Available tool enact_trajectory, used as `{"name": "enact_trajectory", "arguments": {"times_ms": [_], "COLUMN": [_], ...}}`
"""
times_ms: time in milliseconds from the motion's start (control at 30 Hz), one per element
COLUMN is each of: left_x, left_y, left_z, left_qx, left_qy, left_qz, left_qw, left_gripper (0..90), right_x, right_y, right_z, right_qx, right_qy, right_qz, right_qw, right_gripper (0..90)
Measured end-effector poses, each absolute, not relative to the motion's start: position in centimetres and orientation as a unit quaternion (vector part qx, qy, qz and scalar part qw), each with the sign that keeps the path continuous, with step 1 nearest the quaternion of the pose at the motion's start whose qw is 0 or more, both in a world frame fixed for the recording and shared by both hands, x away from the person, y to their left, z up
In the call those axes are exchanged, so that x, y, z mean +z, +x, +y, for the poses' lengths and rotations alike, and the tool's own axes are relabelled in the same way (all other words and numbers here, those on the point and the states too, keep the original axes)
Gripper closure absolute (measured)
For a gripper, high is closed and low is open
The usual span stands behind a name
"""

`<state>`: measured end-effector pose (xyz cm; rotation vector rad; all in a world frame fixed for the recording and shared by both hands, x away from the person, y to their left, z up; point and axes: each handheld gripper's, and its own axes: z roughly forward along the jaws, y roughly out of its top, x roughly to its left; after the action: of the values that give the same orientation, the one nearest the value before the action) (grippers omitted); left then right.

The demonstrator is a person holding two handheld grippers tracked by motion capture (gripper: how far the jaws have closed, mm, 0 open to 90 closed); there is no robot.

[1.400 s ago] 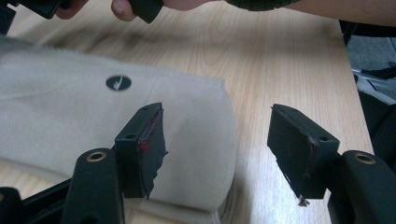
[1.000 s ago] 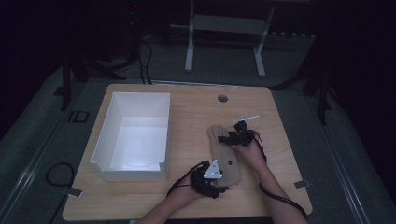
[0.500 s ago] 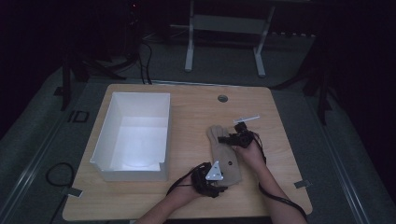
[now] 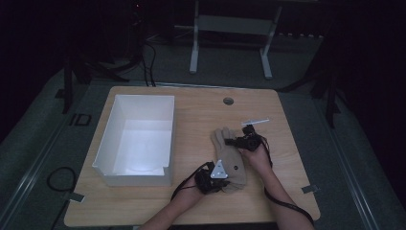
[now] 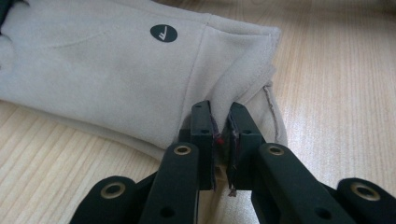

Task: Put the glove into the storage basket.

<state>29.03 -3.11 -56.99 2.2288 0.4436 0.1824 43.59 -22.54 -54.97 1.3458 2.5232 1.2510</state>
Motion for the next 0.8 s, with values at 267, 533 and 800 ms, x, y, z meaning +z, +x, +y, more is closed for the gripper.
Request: {"name": "enact_trajectory", "arguments": {"times_ms": [267, 533, 800], "left_x": [-56.2, -54.0, -51.4], "left_y": [28.8, 29.1, 29.1], "left_z": [-2.8, -2.0, -1.8], "left_qx": [0.077, 0.086, 0.092], "left_qy": [0.888, 0.885, 0.886], "left_qz": [0.177, 0.178, 0.175], "left_qw": [0.416, 0.42, 0.419], "left_gripper": [84.7, 84.8, 84.8], "right_x": [-54.2, -52.1, -48.9], "right_y": [43.4, 43.4, 43.2], "right_z": [-22.6, -23.1, -22.6], "right_qx": [0.413, 0.444, 0.458], "right_qy": [0.433, 0.434, 0.422], "right_qz": [0.802, 0.784, 0.782], "right_qw": [0.015, 0.013, 0.015], "right_gripper": [76.3, 76.2, 76.1]}}
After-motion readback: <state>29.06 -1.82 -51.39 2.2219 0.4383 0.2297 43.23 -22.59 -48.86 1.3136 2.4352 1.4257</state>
